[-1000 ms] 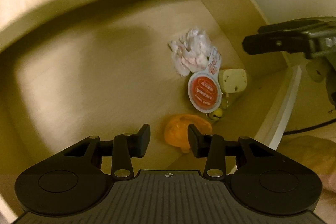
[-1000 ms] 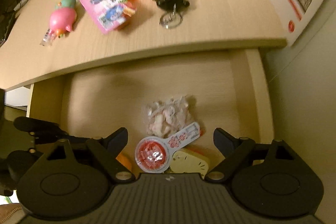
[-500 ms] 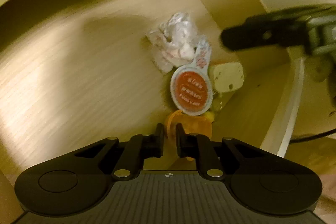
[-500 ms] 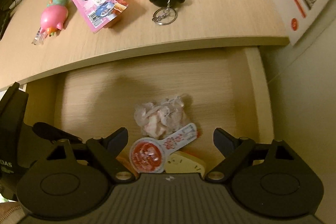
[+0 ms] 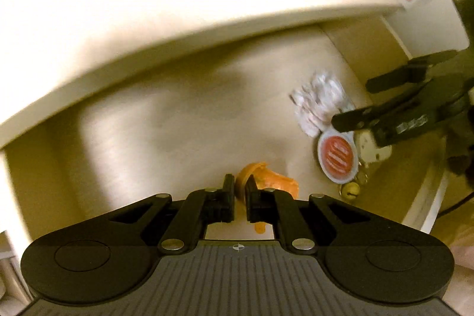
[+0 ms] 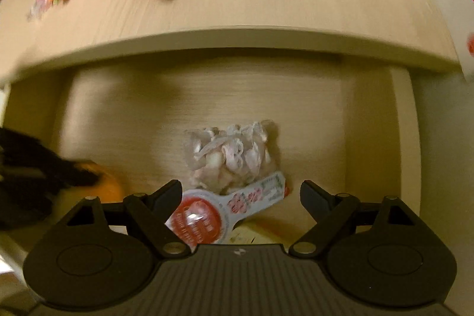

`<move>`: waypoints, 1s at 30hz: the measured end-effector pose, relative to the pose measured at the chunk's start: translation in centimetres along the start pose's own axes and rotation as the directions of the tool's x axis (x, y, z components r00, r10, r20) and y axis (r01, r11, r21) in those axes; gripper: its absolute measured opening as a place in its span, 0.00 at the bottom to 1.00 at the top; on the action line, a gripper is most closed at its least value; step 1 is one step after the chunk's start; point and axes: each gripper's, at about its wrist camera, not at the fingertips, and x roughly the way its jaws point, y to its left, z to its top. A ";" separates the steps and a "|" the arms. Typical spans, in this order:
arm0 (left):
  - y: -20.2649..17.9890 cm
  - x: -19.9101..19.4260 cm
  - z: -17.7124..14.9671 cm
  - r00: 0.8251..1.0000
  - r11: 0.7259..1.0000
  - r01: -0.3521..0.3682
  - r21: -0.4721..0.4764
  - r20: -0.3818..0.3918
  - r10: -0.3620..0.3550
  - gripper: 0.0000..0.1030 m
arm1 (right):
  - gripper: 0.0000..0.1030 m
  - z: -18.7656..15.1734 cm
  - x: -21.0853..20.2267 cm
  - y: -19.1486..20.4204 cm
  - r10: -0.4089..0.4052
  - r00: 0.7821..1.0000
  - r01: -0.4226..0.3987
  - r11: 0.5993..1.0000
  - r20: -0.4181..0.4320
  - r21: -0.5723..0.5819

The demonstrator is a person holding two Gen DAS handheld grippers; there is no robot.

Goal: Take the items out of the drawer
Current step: 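Grasp the white tissue bag with the right gripper while the left lifts the orange toy, then place the orange toy and white tissue bag on the desktop, opening both grippers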

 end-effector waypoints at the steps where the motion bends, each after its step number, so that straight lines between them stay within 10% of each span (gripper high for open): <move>1: 0.2 -0.4 0.0 1.000 1.000 -0.001 -0.006 0.015 0.001 0.09 | 0.86 0.1 0.3 0.5 -0.026 1.000 0.026 0.999 0.012 -0.035; 5: 0.0 -1.3 -0.5 0.999 1.000 -0.004 -0.015 0.036 0.004 0.09 | 0.79 1.0 1.4 2.2 -0.049 0.997 0.057 0.988 0.056 -0.145; 12: -0.5 -1.1 -1.5 0.999 0.998 0.036 -0.046 0.025 -0.035 0.09 | 0.27 1.1 2.3 4.1 -0.024 1.000 0.026 0.976 0.011 -0.215; 20: -1.6 -5.9 -1.5 0.988 0.997 0.068 0.033 0.134 -0.072 0.09 | 0.17 -2.0 -5.4 5.9 0.049 0.991 -0.024 0.979 0.121 -0.201; 25: -2.7 -10.7 1.5 0.948 0.993 0.084 0.080 0.299 -0.105 0.09 | 0.16 -2.4 -12.7 4.8 0.055 0.958 -0.013 0.989 0.283 -0.148; 30: -3.3 -14.6 5.8 0.888 0.992 0.077 0.104 0.445 -0.115 0.09 | 0.16 0.5 -20.1 1.7 -0.007 0.880 0.053 0.995 0.476 -0.083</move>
